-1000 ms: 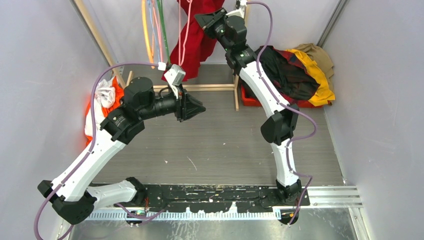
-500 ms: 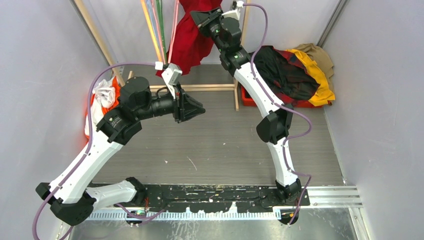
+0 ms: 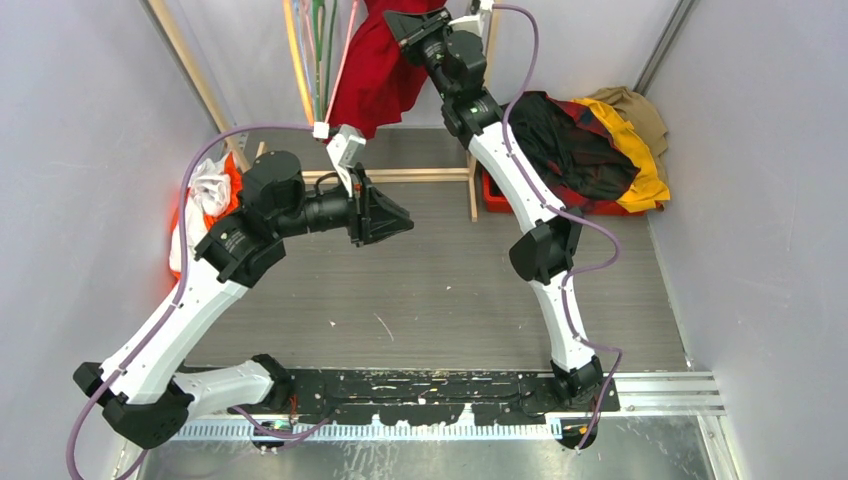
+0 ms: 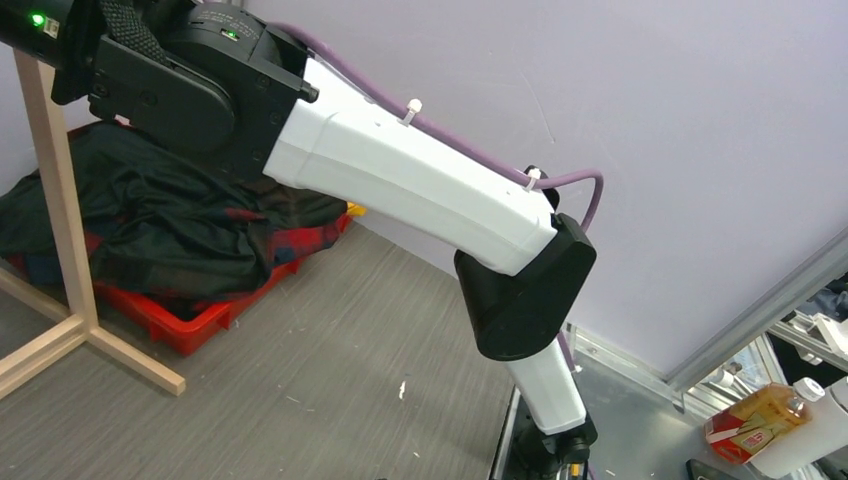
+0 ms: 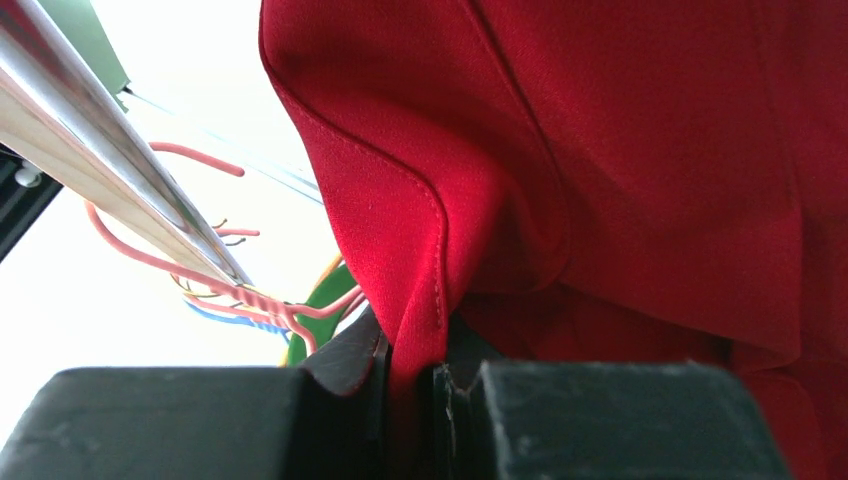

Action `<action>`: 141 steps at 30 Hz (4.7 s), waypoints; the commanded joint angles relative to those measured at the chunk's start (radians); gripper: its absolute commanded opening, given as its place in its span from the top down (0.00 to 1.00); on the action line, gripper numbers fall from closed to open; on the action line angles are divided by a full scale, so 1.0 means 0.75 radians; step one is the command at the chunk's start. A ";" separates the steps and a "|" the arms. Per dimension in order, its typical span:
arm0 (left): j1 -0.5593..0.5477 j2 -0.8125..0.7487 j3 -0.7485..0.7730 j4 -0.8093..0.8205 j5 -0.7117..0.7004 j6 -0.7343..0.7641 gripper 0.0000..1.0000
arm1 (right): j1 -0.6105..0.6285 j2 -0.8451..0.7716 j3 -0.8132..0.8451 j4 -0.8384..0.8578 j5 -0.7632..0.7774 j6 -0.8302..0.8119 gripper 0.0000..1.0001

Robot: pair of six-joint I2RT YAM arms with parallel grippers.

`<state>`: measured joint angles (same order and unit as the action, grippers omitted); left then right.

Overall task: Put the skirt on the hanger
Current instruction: Place the hanger on the clothesline.

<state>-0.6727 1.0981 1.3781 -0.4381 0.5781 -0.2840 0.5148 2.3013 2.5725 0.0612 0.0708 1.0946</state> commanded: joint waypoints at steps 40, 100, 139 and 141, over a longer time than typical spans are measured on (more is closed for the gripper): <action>-0.029 0.042 0.019 0.084 0.060 -0.057 0.78 | -0.079 -0.153 -0.162 0.457 -0.031 -0.146 0.99; -0.031 0.155 -0.005 0.075 -0.004 0.039 0.79 | -0.081 -0.027 -0.541 1.572 -0.217 0.119 0.99; 0.046 0.075 -0.043 0.061 0.020 0.035 0.80 | -0.120 -0.562 -1.211 0.696 -0.410 -0.259 0.98; 0.047 0.067 -0.051 0.058 0.017 0.037 0.80 | -0.126 -0.597 -1.170 0.502 -0.426 -0.314 0.98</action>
<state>-0.6445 1.1854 1.3437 -0.4202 0.5774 -0.2581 0.4488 1.9320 1.6680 0.7460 -0.2256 0.9771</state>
